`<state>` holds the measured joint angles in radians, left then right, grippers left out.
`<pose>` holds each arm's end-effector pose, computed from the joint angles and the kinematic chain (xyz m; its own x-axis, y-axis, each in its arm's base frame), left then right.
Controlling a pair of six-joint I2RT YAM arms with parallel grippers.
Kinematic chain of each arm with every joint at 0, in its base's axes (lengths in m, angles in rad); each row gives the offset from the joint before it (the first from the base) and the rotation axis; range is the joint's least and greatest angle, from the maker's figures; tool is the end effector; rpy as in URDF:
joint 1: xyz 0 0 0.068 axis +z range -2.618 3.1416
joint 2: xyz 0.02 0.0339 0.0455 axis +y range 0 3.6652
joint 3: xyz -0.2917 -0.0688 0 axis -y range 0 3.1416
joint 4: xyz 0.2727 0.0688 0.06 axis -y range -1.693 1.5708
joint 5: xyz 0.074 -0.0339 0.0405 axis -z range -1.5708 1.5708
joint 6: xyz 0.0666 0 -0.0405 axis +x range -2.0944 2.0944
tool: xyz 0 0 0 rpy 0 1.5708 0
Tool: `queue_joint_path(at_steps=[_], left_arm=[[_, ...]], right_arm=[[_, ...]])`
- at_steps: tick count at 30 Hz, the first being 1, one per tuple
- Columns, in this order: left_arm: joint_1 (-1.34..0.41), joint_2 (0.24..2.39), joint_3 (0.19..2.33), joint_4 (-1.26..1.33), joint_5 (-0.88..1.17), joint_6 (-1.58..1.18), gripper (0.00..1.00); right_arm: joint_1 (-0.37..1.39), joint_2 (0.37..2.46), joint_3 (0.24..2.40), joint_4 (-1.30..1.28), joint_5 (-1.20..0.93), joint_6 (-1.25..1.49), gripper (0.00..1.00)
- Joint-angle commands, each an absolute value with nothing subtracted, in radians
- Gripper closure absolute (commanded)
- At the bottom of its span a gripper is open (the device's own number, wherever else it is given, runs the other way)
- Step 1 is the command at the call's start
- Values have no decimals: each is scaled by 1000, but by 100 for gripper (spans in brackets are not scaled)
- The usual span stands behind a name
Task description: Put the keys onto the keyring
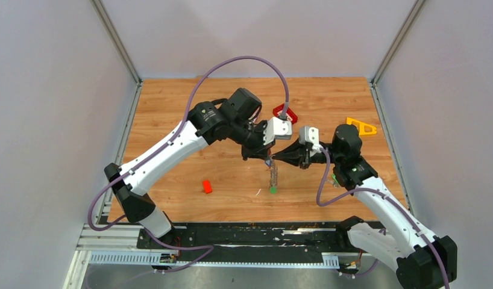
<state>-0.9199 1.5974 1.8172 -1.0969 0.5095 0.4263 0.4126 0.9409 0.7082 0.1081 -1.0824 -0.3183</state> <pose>0.1955 -0.3103 0.4215 -0.0589 0.6731 -0.7372 0.9970 0.0028 -0.0771 0.1888 0.1468 0.3316 0.2020 -0.0719 -0.9768 -0.9767 0.0589 -0.2063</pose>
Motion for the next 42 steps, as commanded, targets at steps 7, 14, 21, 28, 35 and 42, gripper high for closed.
queue_joint_path(at_steps=[7,14,21,28,35,42], left_arm=[[-905,1613,1804,-1130,502,347,100],[-875,1665,1823,-1107,374,391,100],[-868,1836,1998,-1170,281,444,100],[-812,1722,1700,-1086,247,492,100],[-708,1501,1359,-907,212,447,84],[-626,1311,1168,-795,81,433,41]], right_arm=[[420,863,779,-82,-971,-528,75],[417,818,805,-230,-841,-562,59],[390,784,804,-259,-770,-542,59],[393,791,792,-442,-904,-752,55],[596,910,698,-382,-761,-877,44],[732,1192,742,-217,-623,-824,30]])
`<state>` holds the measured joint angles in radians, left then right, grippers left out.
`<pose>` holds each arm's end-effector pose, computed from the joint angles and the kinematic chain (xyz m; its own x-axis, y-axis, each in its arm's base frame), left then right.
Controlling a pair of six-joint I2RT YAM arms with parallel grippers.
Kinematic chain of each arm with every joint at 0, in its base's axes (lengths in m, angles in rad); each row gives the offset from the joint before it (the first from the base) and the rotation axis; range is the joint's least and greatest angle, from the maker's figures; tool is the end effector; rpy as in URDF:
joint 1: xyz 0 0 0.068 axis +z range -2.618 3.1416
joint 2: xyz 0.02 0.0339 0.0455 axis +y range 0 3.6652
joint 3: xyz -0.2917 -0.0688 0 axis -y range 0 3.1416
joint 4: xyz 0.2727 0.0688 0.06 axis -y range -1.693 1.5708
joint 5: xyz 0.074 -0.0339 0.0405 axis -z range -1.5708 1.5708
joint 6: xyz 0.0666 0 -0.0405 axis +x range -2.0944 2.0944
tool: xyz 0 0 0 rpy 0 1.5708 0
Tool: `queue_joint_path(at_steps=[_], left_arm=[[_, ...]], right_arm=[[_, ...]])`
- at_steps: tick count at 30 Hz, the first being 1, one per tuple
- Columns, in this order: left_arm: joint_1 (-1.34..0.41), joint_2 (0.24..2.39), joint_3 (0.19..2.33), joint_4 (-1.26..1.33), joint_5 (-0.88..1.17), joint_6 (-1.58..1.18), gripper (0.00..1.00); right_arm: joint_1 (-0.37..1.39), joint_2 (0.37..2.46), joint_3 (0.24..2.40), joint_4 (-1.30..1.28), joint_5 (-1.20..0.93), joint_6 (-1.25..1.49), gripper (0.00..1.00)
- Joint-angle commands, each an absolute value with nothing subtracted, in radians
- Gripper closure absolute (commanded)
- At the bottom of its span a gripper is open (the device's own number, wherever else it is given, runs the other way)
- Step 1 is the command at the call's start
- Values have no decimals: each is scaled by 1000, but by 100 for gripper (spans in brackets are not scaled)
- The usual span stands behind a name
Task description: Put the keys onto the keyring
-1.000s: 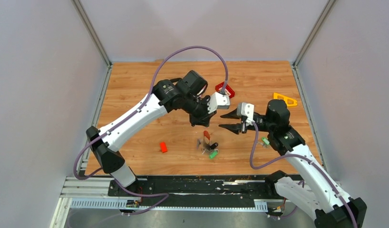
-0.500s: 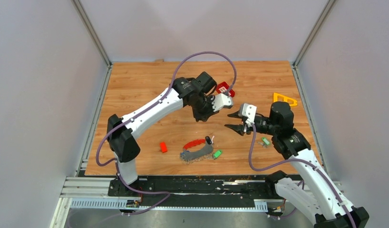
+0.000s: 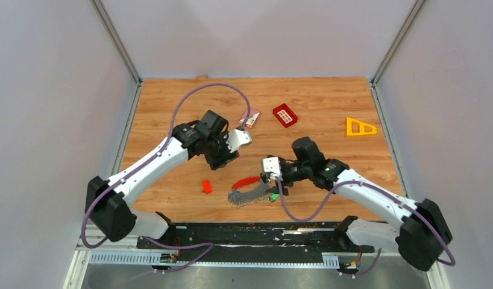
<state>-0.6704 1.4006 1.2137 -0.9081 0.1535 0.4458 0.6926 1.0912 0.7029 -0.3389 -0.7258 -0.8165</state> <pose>0.2395 -0.2029 0.2850 -0.3401 0.8134 -0.4719 0.9038 0.4213 0.0749 0.1665 0.1956 0.2423 0.2758 -0.4794 -0.8331 -0.9612 -0.1320 -0.2423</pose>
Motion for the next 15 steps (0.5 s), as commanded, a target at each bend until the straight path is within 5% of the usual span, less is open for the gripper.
queue_joint_path(at_steps=[1,5,15], left_arm=[[-605,1287,1155,-793,82,432,35],[-534,1203,1109,-781,78,425,20],[-484,1080,1050,-759,52,412,15]], right_arm=[[738,1226,744,-186,-606,-815,28],[744,1376,807,-152,-556,-786,26],[754,1670,1016,-255,-535,-790,28]])
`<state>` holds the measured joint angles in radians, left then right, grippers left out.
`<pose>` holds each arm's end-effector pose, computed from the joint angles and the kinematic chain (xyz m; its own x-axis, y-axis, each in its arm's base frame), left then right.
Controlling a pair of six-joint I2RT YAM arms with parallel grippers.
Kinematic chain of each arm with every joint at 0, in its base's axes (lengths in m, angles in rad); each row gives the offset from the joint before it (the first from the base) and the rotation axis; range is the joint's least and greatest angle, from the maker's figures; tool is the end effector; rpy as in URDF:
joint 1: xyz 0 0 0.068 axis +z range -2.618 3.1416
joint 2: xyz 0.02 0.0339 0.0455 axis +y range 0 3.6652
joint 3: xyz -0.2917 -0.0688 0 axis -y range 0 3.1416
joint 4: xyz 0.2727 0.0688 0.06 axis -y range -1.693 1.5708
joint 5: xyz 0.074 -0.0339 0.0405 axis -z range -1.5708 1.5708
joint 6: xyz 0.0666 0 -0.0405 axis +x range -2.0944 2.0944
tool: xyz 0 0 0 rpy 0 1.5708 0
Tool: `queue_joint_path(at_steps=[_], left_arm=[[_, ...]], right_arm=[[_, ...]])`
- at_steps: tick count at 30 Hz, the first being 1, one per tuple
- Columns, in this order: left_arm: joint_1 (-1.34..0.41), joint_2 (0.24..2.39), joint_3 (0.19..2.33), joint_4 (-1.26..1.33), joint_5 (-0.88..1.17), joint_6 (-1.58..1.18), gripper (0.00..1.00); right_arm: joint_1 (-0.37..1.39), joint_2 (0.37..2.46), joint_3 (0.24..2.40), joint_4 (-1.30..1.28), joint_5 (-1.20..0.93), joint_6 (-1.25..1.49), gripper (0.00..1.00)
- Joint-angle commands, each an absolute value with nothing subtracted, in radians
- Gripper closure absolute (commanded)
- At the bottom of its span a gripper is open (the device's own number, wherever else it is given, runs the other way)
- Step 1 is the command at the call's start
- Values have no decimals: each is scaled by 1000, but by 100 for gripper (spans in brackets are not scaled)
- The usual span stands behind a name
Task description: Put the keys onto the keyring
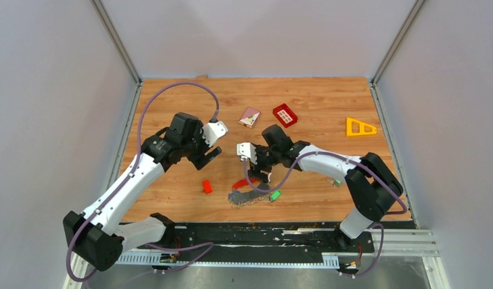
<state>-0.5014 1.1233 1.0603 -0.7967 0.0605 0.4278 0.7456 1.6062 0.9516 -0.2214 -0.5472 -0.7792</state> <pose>0.2273 -0.1292 0.3128 -0.3911 0.6866 -0.6128 0.7437 0.6281 0.2291 0.2461 0.2744 0.1860 0.1776 -0.6529 -0.7364 -0.9829 -0.0806 -0.1655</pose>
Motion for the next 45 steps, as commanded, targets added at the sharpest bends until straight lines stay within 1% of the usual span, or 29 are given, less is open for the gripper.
queue_joint_path(at_steps=[1,9,14,17,23,24,28,32,36,40,45], left_arm=[[-483,1073,1049,-760,55,411,15],[-482,1052,1041,-774,77,417,15],[-482,1047,1026,-770,92,424,15],[-482,1045,1022,-766,98,425,15],[-482,1038,1019,-768,96,435,15],[-482,1037,1017,-769,96,438,15],[-482,1042,1007,-774,99,453,15],[-482,1038,981,-767,88,479,15],[-482,1027,943,-767,125,527,15],[-482,1022,900,-745,202,581,15],[-483,1052,888,-720,290,635,16]], right_arm=[[754,1685,1019,-258,-535,-796,28],[773,1739,1013,-285,-509,-843,28],[779,1765,991,-282,-446,-857,32],[781,1769,1000,-291,-419,-850,42],[782,1759,1001,-321,-341,-856,56],[782,1756,1001,-329,-331,-860,61],[775,1750,1001,-359,-281,-867,73],[737,1740,1004,-379,-236,-860,82],[681,1706,996,-385,-202,-849,86],[624,1672,992,-397,-201,-841,87],[609,1663,987,-388,-159,-827,87]])
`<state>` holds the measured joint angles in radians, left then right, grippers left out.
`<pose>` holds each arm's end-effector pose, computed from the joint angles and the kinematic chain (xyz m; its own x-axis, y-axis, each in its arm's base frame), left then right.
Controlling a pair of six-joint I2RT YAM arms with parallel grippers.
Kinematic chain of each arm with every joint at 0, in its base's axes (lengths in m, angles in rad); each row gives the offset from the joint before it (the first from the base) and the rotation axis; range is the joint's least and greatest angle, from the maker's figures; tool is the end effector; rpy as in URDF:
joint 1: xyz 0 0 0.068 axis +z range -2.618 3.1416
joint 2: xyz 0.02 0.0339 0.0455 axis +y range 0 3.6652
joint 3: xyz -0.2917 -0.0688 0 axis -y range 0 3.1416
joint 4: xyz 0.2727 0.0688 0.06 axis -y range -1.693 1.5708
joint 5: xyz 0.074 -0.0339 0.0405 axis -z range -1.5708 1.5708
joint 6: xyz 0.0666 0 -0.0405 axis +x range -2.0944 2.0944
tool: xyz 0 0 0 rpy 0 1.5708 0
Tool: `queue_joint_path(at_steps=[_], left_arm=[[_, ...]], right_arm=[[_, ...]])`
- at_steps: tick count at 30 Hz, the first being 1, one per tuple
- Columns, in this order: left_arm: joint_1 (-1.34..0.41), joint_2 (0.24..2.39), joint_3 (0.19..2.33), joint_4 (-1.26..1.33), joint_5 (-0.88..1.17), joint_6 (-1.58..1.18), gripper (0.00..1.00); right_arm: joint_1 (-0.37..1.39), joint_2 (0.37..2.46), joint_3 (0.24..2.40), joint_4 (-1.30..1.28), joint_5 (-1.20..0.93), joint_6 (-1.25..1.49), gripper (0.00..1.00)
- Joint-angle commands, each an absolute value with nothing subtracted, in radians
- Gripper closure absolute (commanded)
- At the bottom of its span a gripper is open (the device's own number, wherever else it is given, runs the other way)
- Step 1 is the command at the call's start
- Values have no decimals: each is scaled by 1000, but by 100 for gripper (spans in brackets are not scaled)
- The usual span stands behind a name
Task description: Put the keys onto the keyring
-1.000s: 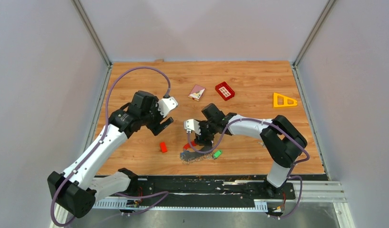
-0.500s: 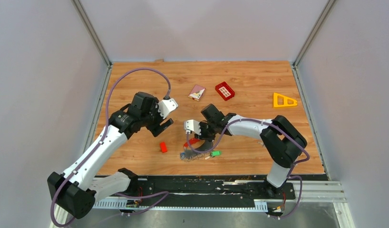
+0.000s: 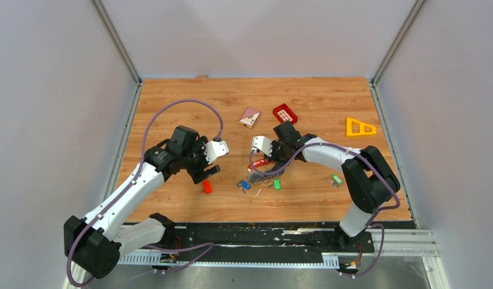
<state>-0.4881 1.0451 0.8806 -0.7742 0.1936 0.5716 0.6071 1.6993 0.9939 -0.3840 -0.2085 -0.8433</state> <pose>0.2014 -0.1214 0.2679 -0.2960 0.7582 -0.5809 0.8570 0.4794 0.1891 0.2947 0.2215 0.1483 -0.0085 -0.8955 -0.4449 -0.9672 0.1203 -0.2238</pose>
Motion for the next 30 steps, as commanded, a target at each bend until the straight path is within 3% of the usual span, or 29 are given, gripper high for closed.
queue_joint_path(at_steps=[1,6,9,16,18,21,30], left_arm=[[-483,1061,894,-721,289,634,16],[-483,1051,900,-706,254,623,16],[-483,1004,883,-635,200,546,14],[-482,925,821,-412,-45,374,1],[-478,919,818,-380,-100,355,0],[-459,895,813,-342,-131,319,0],[-370,803,772,-152,-102,233,0]], right_arm=[[607,1666,988,-384,-145,-821,87],[579,1646,1004,-371,-86,-801,81],[554,1563,1004,-371,-128,-773,70],[515,1283,1001,-399,-174,-585,28],[491,1212,1005,-403,-166,-522,20],[442,1120,998,-390,-169,-460,1],[317,913,926,-338,-108,-246,0]])
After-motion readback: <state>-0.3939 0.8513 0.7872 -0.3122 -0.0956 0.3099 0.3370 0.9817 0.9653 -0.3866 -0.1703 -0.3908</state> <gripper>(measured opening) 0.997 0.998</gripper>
